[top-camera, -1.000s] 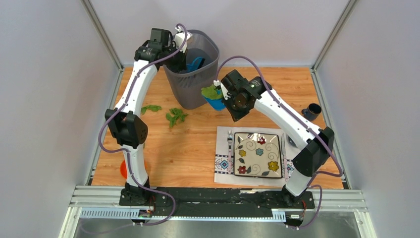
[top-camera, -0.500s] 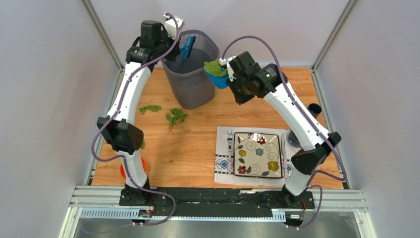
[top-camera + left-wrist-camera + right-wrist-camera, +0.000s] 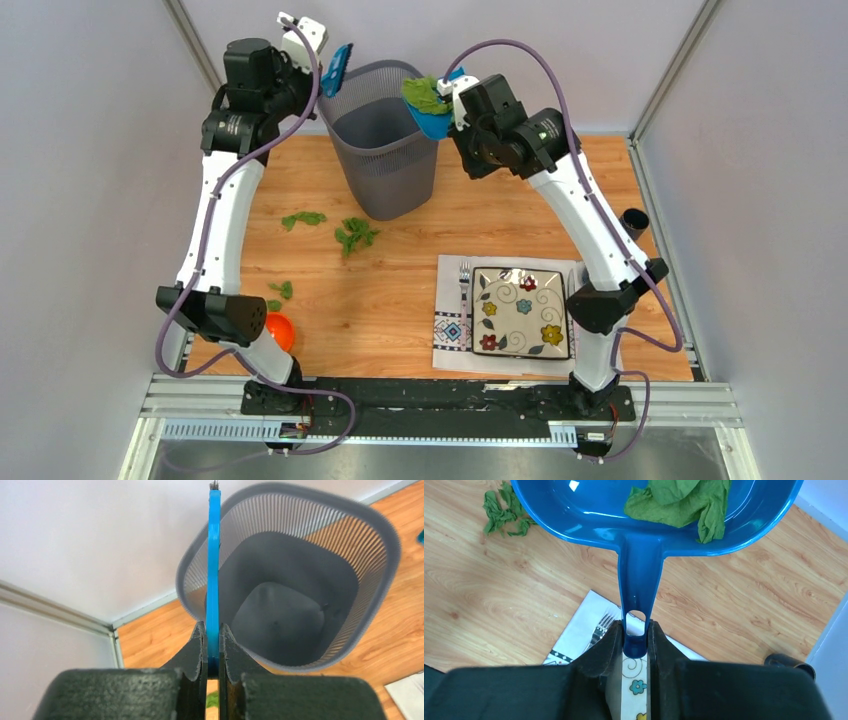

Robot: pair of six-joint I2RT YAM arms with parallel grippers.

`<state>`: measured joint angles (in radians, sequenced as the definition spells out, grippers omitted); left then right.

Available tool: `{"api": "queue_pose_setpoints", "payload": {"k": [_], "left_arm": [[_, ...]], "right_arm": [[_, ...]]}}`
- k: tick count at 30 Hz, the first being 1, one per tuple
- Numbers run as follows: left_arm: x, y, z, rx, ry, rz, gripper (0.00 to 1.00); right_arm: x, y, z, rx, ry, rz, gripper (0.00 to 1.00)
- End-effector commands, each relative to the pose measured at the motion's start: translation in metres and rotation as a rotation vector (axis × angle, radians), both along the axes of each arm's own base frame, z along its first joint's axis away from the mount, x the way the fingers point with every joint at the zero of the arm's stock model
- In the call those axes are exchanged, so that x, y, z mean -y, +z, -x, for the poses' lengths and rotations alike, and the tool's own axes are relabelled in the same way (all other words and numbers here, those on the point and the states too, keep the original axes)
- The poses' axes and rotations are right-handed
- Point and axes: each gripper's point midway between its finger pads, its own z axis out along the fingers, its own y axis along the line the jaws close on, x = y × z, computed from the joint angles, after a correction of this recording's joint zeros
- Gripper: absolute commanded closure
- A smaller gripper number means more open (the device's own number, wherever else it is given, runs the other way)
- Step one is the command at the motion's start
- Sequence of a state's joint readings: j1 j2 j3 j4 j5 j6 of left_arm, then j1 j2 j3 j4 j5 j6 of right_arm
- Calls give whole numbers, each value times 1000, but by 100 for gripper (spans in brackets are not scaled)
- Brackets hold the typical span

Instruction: Sweep away the paper scraps from the table

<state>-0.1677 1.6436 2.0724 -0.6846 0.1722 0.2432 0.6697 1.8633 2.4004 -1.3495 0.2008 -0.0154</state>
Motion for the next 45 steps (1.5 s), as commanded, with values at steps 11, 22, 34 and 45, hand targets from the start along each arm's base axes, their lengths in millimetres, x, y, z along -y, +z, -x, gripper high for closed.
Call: {"api": "queue_pose_setpoints", "payload": {"k": [11,22,34,45], "left_arm": [[-68,-11,51,-2,123,-67,100],[-100,-72,76,-134,202,-92,100],[-114,-83,89,-153,226,-126,100],[-114,-94,90,-175,218,-132,100]], "right_arm": [[-3,13,-61,167,-118,37,100],[-16,41,-140,569,-160,451,100],[-20,107,-153,914,-97,1166,100],[-27,139,-140,1039,-55,1280,100]]}}
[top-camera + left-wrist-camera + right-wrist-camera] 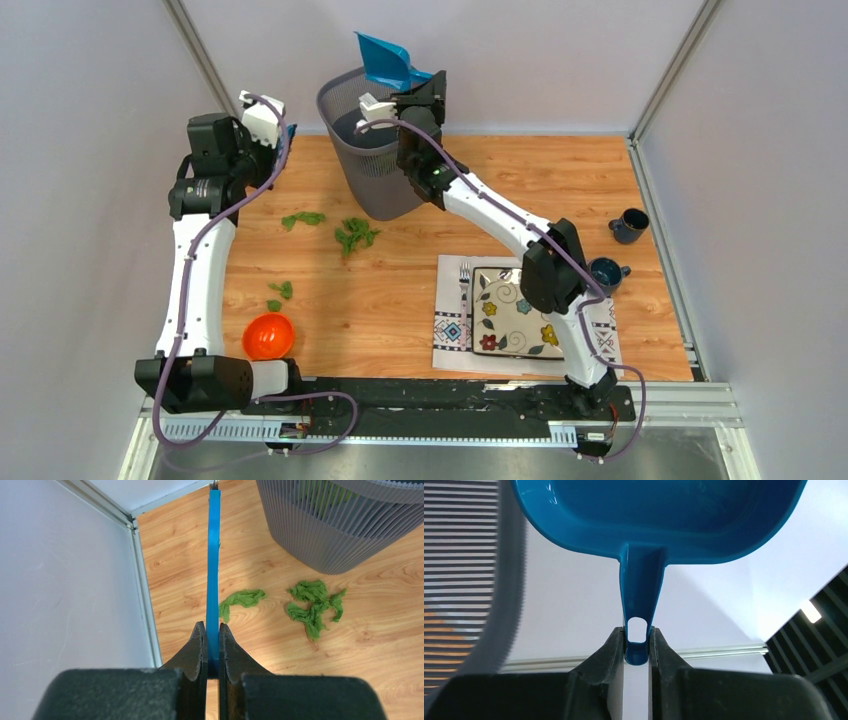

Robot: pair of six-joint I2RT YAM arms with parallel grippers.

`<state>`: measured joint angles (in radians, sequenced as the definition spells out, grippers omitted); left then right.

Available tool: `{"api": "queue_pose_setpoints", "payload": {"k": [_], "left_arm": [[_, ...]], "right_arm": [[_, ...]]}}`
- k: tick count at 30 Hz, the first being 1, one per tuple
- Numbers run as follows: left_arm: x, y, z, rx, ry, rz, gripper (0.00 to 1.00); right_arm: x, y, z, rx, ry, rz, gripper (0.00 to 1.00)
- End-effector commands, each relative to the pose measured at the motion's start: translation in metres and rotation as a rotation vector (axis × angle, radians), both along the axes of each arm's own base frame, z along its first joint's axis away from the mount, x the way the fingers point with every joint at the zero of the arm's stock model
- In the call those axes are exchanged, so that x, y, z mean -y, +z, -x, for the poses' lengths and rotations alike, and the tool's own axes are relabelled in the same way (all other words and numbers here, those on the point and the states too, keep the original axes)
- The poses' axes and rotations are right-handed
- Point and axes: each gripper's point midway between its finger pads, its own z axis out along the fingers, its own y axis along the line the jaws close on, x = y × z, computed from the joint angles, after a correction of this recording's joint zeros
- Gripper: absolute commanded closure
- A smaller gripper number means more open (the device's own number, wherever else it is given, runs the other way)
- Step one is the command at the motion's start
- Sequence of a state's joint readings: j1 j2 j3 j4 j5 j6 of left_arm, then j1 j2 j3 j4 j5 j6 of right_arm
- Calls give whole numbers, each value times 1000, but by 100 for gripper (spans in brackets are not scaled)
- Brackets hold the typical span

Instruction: Sweep away the paper scraps from the table

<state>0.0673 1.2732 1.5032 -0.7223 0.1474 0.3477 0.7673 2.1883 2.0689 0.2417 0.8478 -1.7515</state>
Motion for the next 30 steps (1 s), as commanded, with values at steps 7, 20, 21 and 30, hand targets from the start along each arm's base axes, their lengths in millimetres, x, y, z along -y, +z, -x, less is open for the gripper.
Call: {"api": "queue_pose_setpoints", "payload": {"k": [7,20,21,30], "left_arm": [[-3,-2,2,7,-7,-6,100],[-3,-75,6,-172,-28,45,100],[-7,-80,0,-181,-20,34,100],[-77,-87,-58,-171,200,-234,100]], "right_arm": [[38,125,67,222,18,-269,100],[-27,-9,252,-665,393,-819,100],[-44,-26,275,-828,473,-854,100],[-51,-192,352,-1334,204,-849,100]]}}
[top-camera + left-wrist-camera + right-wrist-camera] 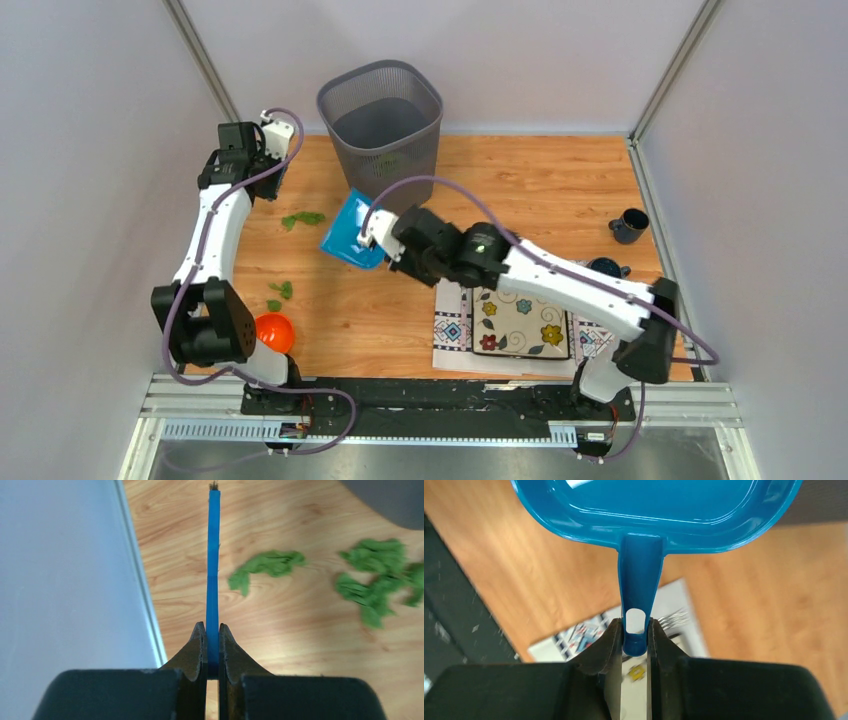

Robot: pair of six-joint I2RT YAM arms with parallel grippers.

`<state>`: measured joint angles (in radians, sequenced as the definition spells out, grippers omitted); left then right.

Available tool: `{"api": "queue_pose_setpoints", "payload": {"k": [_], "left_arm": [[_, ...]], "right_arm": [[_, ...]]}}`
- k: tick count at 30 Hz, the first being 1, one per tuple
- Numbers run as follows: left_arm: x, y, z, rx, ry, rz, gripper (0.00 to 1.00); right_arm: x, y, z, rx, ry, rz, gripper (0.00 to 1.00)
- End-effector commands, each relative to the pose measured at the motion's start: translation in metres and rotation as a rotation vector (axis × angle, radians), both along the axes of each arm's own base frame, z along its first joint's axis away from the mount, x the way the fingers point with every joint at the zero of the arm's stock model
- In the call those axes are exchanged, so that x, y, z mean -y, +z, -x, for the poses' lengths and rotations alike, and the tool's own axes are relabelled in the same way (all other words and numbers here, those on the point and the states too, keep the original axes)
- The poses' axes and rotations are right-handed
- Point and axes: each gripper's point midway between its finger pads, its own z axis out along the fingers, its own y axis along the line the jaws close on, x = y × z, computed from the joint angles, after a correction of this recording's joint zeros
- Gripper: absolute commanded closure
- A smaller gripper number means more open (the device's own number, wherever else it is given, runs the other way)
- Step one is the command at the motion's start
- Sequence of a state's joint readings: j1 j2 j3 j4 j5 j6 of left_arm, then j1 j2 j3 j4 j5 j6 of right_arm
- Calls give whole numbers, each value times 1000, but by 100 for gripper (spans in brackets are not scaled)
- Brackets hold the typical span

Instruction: Sweep away the paper scraps from the table

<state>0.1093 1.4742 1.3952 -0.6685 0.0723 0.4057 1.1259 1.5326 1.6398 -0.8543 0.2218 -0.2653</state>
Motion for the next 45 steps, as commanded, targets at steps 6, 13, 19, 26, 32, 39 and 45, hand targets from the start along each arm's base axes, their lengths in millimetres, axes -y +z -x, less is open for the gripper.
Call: {"api": "queue_pose_setpoints", "payload": {"k": [6,13,19,26,32,39,45], "left_arm": [[-29,-33,-47,-6,-24,-153,100],[3,-66,-48,-146,-210,-29,100],[31,-102,25,-323,-299,31,100],[80,-109,112,-447,-444,163,100],[111,-88,164,-490,-488,316,100],[114,-75,183,-495,-456,334,100],[93,-67,149,-385,-346,248,100]], "right_arm": [[24,-153,55,-422,-119,311,100],[24,-196,67,-527,-88,427,100],[22,-213,60,-537,-95,441,100],[14,-222,51,-548,-111,442,100],[6,-229,47,-552,-112,451,100],[7,-230,47,-558,-109,476,100],[28,-227,58,-562,-106,533,100]]}}
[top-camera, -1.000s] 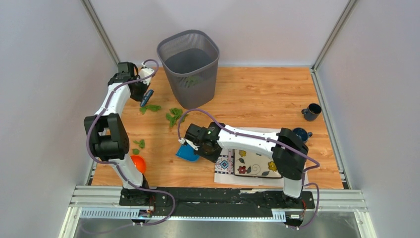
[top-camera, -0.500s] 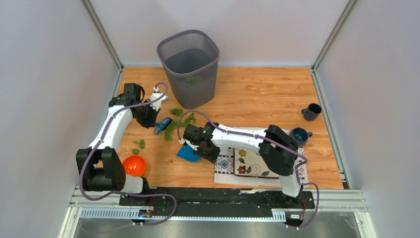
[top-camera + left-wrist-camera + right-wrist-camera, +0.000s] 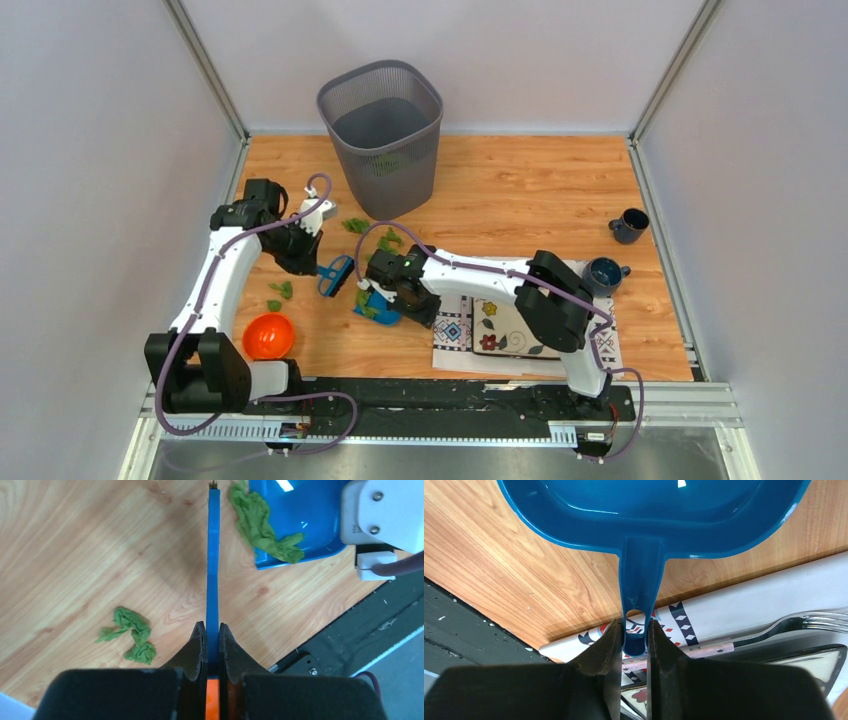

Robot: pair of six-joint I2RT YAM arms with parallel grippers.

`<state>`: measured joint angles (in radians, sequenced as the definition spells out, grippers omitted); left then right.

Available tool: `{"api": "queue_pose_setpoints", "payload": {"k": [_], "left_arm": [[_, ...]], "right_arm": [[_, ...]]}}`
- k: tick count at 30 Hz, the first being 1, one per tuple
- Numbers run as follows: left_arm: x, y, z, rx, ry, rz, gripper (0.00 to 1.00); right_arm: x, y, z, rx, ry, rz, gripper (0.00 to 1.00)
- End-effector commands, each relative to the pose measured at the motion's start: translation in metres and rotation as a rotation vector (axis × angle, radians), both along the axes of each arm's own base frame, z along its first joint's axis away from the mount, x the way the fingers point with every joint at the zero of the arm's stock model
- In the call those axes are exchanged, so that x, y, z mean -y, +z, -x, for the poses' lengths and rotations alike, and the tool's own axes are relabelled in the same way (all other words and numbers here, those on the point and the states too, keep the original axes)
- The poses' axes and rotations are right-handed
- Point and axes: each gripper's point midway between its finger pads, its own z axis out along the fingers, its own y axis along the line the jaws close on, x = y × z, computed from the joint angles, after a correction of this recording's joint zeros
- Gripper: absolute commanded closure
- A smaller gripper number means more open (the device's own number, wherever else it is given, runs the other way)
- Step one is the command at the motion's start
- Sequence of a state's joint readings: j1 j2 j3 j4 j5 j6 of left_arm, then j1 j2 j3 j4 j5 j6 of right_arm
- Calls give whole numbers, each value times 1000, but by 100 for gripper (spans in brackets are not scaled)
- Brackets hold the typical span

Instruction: Sweep away the paper scraps from the table

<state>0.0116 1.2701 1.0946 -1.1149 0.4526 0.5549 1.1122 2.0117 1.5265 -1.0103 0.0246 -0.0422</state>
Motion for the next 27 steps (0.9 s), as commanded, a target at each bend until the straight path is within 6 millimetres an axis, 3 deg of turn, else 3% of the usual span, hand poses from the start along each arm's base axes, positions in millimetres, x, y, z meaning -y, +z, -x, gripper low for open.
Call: {"api": "queue_pose_setpoints", "payload": {"k": [1,6,10,14,17,21,24,27], "left_arm": [[-7,3,-22,81,84,-17,100],[36,-22,6,-51,-12,114,100],[63,-8,25,-71,-104,215,100],[65,8,38,-92,-141,235,100],[55,18,32,-72,-108,200,100],[46,61,11,43,-59,222,100],[46,81,12,62,-72,239,100],[49,81,17,46,-85,257,100]], "right_arm": [[4,8,4,12,17,-9,100],[-18,-4,-5,28,42,-66,100],[-34,-4,-13,52,44,-117,100],[-35,6,-13,69,40,-147,100],[-27,18,-10,77,51,-158,100],[-10,37,-3,80,66,-158,100],[-1,51,8,55,95,-171,100],[2,68,8,76,111,-201,100]]}}
